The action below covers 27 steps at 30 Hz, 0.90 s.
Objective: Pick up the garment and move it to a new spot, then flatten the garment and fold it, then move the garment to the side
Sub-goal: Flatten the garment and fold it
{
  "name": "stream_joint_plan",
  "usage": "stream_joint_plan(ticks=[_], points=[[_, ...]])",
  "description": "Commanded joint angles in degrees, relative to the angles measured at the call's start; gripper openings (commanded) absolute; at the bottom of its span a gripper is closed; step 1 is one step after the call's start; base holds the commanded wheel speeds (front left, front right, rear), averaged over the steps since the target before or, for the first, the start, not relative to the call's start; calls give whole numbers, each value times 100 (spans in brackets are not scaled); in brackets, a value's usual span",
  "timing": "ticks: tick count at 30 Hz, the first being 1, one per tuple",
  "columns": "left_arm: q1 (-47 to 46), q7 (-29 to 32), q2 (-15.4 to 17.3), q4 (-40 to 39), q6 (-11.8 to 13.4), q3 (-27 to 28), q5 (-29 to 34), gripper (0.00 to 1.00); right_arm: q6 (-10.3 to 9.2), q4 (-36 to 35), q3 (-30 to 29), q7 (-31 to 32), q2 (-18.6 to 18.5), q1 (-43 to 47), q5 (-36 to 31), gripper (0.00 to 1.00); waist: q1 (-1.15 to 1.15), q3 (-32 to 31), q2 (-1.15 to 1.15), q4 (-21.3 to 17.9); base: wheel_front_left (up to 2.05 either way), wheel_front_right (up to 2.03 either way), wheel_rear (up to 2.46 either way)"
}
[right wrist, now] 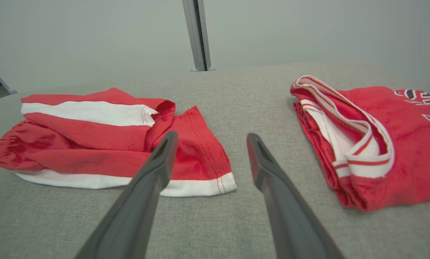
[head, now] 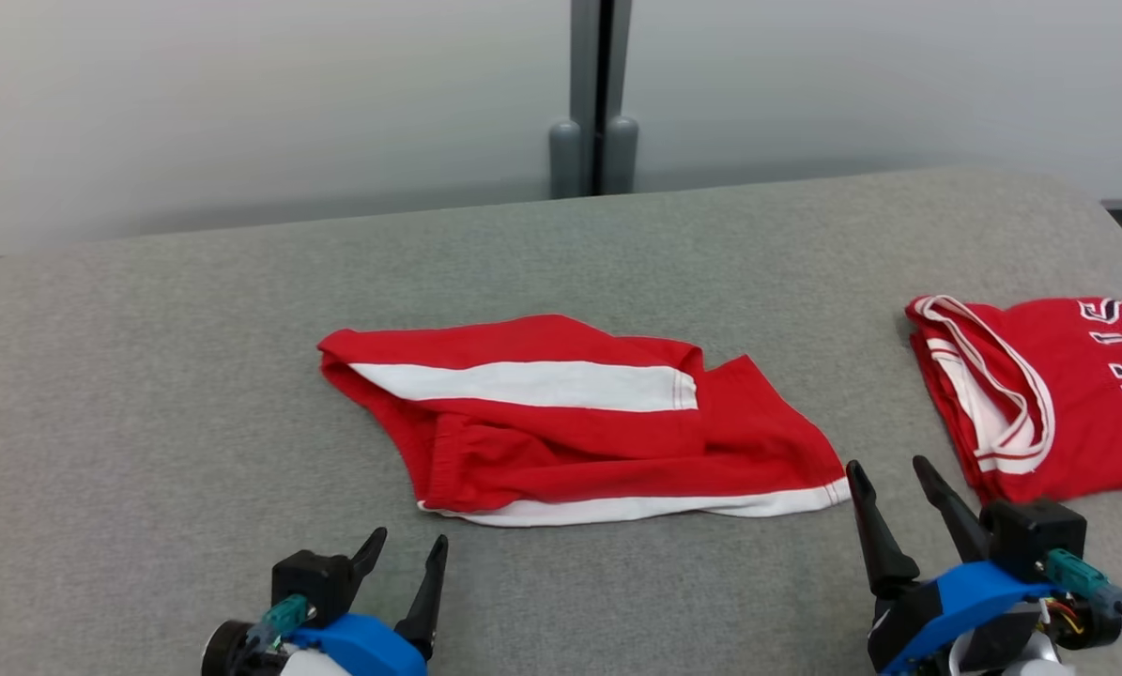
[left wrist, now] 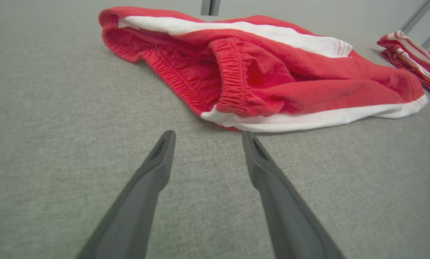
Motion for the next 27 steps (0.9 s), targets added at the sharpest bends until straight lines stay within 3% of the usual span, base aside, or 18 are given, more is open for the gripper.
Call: stream_joint_plan(ticks=[1, 15, 17, 18, 27], points=[[-153, -42, -25, 104, -28, -11, 4, 100, 1, 39, 14, -49, -12, -98, 43, 100, 0, 30, 0, -46, 0, 0, 0], [-965, -545, 22, 1097, -151, -161, 43, 100, 2, 419, 194, -192, -9, -322, 143, 100, 0, 317, 0, -425, 0, 0, 0], [-1027, -560, 47, 1151, -176, -236, 45, 47, 2, 538, 226, -155, -9, -379, 140, 100, 0, 338, 0, -439, 0, 0, 0], [-1048, -570, 40, 1173, -192, -255, -2, 0, 1, 613, 231, -151, -10, -426, 141, 100, 0, 346, 0, -440, 0, 0, 0], [-1193, -560, 13, 1328, -244, -444, -344, 0, 2, 1678, 193, -21, -8, -1015, 245, 100, 0, 487, 0, -283, 0, 0, 0]])
